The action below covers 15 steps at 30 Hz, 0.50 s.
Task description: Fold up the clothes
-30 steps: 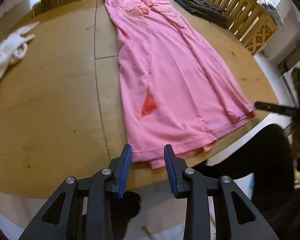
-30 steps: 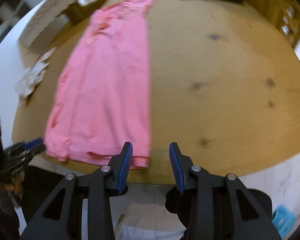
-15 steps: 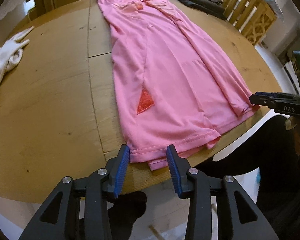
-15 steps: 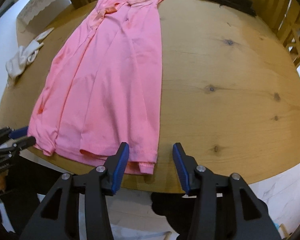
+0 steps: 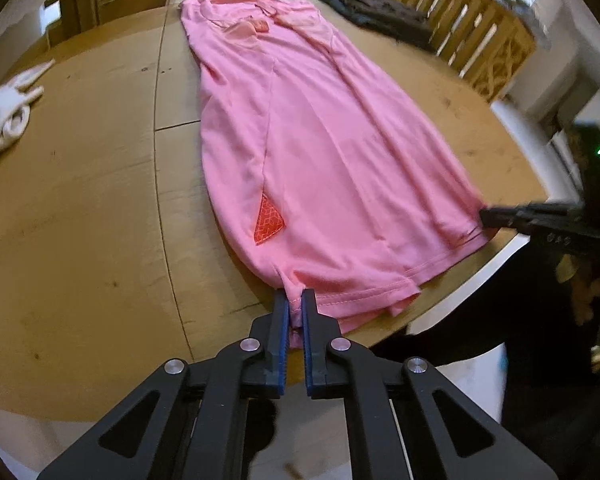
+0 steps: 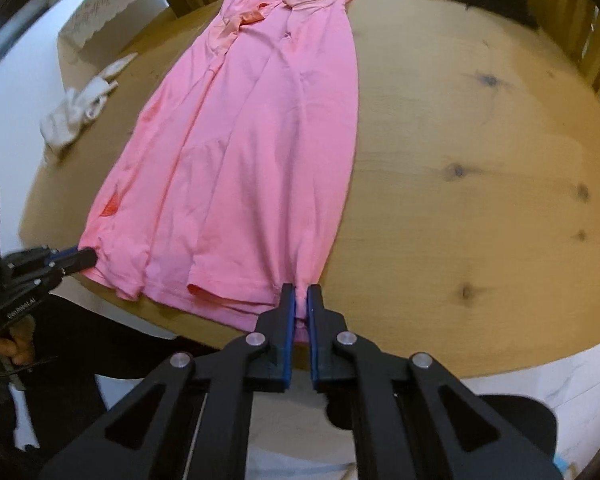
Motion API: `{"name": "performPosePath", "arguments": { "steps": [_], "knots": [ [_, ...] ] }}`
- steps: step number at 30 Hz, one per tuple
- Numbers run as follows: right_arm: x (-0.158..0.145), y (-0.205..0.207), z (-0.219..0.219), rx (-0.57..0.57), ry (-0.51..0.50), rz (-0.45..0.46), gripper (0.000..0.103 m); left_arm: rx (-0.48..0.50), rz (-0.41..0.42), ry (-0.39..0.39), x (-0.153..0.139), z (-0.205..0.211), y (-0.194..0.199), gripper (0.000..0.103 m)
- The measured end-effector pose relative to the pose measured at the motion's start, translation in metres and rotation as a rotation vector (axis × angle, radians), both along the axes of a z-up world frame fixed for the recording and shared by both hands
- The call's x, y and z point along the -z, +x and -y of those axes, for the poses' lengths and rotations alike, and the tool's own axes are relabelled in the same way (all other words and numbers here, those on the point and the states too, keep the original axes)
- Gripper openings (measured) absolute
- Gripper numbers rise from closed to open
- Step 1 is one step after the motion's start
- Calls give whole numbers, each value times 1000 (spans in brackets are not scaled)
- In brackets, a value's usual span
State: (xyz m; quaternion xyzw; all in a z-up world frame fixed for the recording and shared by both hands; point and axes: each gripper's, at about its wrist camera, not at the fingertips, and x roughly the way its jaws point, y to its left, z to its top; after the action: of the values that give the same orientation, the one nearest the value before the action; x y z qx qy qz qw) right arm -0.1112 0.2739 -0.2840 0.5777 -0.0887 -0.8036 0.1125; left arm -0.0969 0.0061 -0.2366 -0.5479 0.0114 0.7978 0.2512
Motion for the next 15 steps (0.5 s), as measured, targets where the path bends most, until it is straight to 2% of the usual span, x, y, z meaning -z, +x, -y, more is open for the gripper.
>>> {"name": "performPosePath", "arguments": {
  "steps": [3,6,10,12,15],
  "knots": [
    [-1,5,-9,8,-57,17,6,-4,-5,38,-8,4,8,5],
    [-5,18,-18,13,-79,26,6,-6,18,76,-11,22,21,5],
    [-8,37,-28,21,-122,54,6,4,52,115,-10,24,39,5],
    [-8,40,-31,32,-165,66,6,8,65,132,-10,26,45,5],
    [-14,33,-37,75,-286,75,6,5,71,168,-21,28,45,5]
  ]
}}
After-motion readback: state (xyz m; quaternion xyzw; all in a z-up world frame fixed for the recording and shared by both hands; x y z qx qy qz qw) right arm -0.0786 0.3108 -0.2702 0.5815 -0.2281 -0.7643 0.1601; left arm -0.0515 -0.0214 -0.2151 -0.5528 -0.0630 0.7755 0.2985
